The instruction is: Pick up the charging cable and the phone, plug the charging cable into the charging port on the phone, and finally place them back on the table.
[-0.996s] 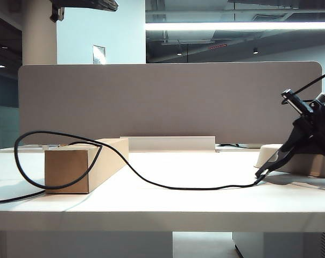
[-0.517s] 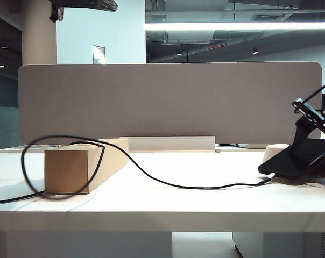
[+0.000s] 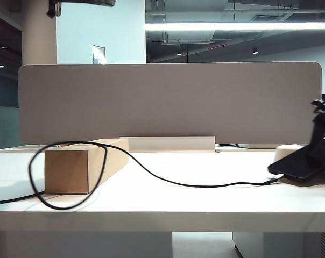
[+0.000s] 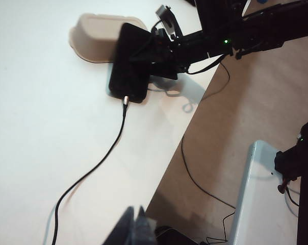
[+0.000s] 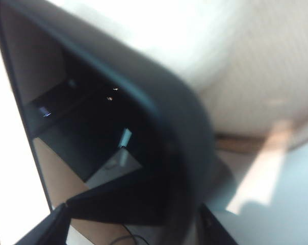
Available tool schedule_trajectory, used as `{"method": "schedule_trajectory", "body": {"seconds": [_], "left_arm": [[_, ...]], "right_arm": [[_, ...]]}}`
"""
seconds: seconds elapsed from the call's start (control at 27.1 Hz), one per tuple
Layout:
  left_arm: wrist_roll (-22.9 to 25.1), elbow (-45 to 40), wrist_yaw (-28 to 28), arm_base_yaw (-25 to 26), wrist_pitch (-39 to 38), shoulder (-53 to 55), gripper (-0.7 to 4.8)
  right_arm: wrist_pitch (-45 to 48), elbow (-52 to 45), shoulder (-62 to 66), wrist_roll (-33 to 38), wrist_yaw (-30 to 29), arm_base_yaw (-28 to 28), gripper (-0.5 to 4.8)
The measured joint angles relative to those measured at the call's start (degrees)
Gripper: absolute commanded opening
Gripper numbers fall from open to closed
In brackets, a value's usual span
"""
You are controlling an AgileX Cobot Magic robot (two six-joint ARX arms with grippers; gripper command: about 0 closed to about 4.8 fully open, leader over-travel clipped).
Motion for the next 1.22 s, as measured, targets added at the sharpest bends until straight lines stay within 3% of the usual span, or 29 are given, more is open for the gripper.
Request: {"method": "schedule_trajectory", "body": {"seconds": [0.11, 0.44, 0.66, 1.0, 1.03, 1.22], "left_arm": [[0.0, 0.0, 0.0, 0.0, 0.02, -0.13, -0.06], [0.0, 0.0, 0.0, 0.0, 0.0, -0.13, -0.06], [0.0, 0.0, 0.0, 0.0, -0.87, -0.17, -0.06], [0.37, 0.02, 0.0, 0.0, -0.9, -2.1, -0.06], [0.66, 0.0, -0.02, 0.0, -1.01, -2.1, -0.06], [2.12, 0.0, -2.82, 0.0, -2.03, -3.37, -0.06]], "right_arm": [[-2.86, -0.13, -1.49, -1.9, -0.61, -2.69, 3.43], [-0.57, -0.35, -1.62, -1.9, -8.46, -2.6, 3.47], [-3.39, -0.35, -1.97, -2.43, -8.68, -3.61, 3.47], [-13.46, -0.37, -5.16, -10.58, -6.82, -8.7, 3.42], [-14.84, -0.39, -6.51, -11.52, -6.82, -9.86, 3.2], [-19.06, -0.46, -14.49, -16.59, -6.67, -13.51, 0.53]]}}
